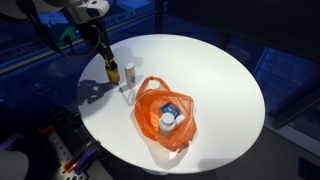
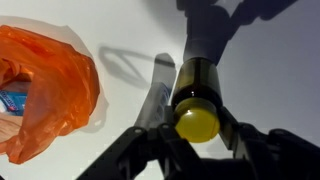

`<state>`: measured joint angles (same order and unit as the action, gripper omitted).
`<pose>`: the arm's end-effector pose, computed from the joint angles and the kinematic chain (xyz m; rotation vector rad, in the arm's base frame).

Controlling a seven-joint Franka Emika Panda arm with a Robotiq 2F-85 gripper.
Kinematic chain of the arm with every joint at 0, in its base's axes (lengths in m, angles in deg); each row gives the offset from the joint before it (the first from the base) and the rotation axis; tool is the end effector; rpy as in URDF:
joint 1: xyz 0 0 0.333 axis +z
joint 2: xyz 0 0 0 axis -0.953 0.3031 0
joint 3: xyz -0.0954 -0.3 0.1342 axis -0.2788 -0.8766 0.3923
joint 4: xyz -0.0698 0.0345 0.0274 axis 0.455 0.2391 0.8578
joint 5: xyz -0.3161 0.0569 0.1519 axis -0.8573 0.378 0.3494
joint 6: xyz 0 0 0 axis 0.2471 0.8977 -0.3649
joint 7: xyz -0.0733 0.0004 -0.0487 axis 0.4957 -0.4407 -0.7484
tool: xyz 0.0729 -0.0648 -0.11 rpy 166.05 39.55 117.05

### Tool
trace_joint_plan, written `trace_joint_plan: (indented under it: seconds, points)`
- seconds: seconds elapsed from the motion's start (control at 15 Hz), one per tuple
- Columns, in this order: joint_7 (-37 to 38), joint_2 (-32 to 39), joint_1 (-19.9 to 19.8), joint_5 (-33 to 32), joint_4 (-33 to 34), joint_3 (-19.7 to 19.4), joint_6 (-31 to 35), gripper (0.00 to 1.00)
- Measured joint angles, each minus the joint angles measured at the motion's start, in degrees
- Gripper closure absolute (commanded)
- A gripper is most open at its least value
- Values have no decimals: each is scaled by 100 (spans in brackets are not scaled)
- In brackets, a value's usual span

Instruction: Put the brown bottle on the table

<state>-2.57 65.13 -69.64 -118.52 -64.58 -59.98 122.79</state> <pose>0.4015 0.0894 0.2769 2.9427 -0.2423 0.2608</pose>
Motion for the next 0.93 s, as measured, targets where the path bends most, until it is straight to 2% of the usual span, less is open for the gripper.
trace_joint_plan:
  seconds: [0.27, 0.33, 0.4, 0.53, 0.73, 0.93]
  points:
    - [509, 180, -76, -685, -12, -65, 155, 79]
    - [621, 220, -90, -827, -12, -83, 176, 50]
    - [724, 258, -101, -950, -11, -102, 190, 27]
    - [826, 325, -115, -1069, -11, -134, 196, 24]
    - [833, 358, -124, -1051, -9, -185, 197, 2]
    - [810, 280, -144, -859, 33, -227, 195, 0]
